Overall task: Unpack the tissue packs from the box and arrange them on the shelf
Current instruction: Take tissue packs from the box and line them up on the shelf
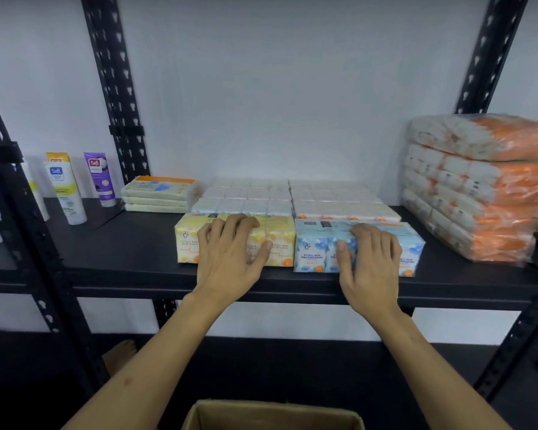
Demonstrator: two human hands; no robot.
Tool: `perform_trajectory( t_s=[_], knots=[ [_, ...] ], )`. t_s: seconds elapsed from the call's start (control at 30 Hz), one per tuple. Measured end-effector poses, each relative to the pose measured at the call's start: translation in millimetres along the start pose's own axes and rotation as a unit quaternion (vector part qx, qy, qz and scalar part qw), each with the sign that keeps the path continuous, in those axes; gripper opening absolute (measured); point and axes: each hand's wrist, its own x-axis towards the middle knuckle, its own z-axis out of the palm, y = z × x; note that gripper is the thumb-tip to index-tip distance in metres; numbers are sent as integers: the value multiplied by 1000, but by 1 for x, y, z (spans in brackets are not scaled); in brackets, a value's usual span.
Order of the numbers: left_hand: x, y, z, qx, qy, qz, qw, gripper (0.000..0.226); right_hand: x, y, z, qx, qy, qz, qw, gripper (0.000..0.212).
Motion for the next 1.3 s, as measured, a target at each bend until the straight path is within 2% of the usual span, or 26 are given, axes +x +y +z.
perform_trajectory(
  t_s=[0.2, 0.3, 0.4, 0.5, 0.6, 0.7, 0.83, 0.93, 1.0, 1.07, 1.1, 1.17, 1.23, 1.3],
  knots=[
    [22, -4, -19, 27, -102, 23, 994, 46, 22, -1, -12, -47, -29, -12, 998, 33],
    [41, 0, -28, 51, -159, 47, 985, 54, 48, -3, -20, -60, -72, -16, 995, 40],
    [52, 12, -28, 22, -223, 84, 971, 77, 55, -4, -16, -82, -154, -24, 984, 51],
    [55, 24, -20, 28, -303, 106, 947, 85, 48, -6, -12, -112, -167, -29, 979, 58],
    [63, 21, -20, -5, -287, 71, 955, 72, 45, -4, -11, -106, -152, -23, 982, 56],
    [77, 15, -32, -90, -232, -1, 969, 67, 44, -2, -9, -111, -146, -25, 983, 55],
    [103, 10, -52, -204, -103, -91, 969, 72, 44, -3, -8, -113, -156, -21, 981, 58],
    [119, 1, -70, -232, -60, -78, 968, 80, 44, -2, -9, -108, -156, -24, 982, 61],
    [123, -11, -75, -186, -69, -33, 979, 74, 44, -3, -9, -113, -159, -26, 981, 62],
    [121, -24, -76, -89, -89, 0, 992, 56, 43, -5, -10, -121, -164, -24, 979, 63],
    [118, -29, -78, -43, -99, 12, 994, 55, 43, -6, -12, -120, -163, -25, 979, 64],
    [113, -36, -82, 23, -129, 38, 991, 78, 45, -8, -18, -108, -182, -35, 977, 71],
    [111, -38, -88, 43, -147, 55, 987, 105, 48, -6, -26, -98, -238, -46, 965, 86],
    [109, -35, -92, 42, -132, 41, 989, 109, 51, -4, -32, -109, -289, -58, 950, 93]
  ],
)
